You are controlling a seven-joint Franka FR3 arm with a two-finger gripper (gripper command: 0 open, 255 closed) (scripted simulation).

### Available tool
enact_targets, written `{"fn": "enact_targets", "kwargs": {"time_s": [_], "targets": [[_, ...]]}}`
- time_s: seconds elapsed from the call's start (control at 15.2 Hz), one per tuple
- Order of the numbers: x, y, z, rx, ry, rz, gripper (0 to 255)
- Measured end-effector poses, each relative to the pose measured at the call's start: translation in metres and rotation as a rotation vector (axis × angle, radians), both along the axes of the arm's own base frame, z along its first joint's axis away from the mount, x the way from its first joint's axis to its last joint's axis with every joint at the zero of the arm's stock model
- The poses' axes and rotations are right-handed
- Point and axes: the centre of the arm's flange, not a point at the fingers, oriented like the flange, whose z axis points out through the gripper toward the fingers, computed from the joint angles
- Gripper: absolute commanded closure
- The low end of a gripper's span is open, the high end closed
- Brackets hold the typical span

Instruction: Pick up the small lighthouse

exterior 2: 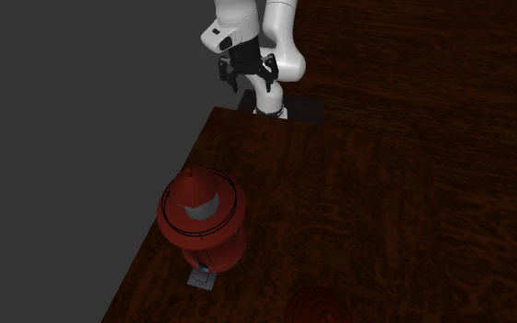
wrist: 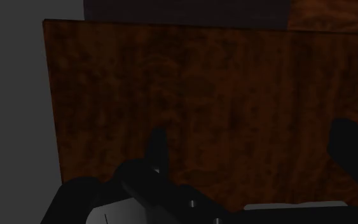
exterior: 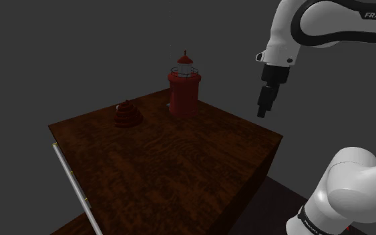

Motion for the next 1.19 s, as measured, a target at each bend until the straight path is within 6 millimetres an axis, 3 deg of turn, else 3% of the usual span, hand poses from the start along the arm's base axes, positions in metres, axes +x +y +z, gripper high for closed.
{"fn": "enact_targets", "kwargs": {"time_s": [0.13,0.4,1.19], "targets": [[0.004,0.001,0.000,0.001,-0.012,-0.004,0],[0.031,0.005,-0.003,0.008,-0.113,-0.034,0],[0.132,0.013,0.015,0.032,-0.463,-0.137,0]]}}
